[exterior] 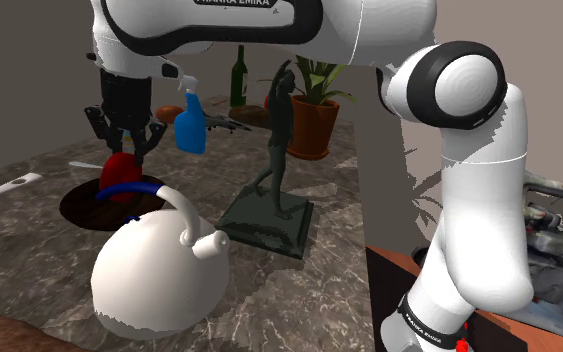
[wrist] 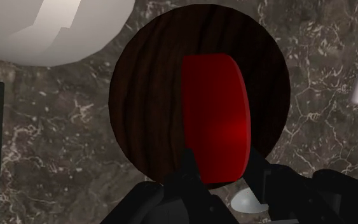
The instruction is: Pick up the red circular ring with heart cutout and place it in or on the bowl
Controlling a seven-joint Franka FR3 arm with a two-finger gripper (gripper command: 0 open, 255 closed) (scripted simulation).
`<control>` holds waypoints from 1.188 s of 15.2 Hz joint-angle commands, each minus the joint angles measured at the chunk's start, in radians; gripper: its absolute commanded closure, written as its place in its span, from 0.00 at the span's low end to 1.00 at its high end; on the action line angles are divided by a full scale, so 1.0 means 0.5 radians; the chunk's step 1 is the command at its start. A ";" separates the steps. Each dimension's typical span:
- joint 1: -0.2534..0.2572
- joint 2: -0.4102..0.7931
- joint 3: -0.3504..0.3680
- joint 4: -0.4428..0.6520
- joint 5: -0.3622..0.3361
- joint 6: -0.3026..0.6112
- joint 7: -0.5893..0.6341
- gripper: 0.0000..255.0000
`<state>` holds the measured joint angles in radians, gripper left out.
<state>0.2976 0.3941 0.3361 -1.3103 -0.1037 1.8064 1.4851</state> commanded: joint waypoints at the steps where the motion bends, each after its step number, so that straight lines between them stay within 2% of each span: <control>1: -0.003 0.014 -0.005 -0.030 -0.006 0.012 -0.002 1.00; 6: -0.001 0.014 -0.008 -0.030 -0.005 0.012 -0.003 1.00; 7: -0.001 0.012 -0.008 -0.030 -0.005 0.011 -0.002 0.00; 12: 0.000 0.013 -0.009 -0.030 -0.005 0.012 -0.003 0.00; 16: 0.020 0.027 -0.006 0.247 -0.007 -0.251 -0.009 0.00; 18: 0.020 0.026 -0.006 0.246 -0.007 -0.250 -0.009 0.00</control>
<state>0.3091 0.4106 0.3330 -1.1887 -0.1084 1.6876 1.4821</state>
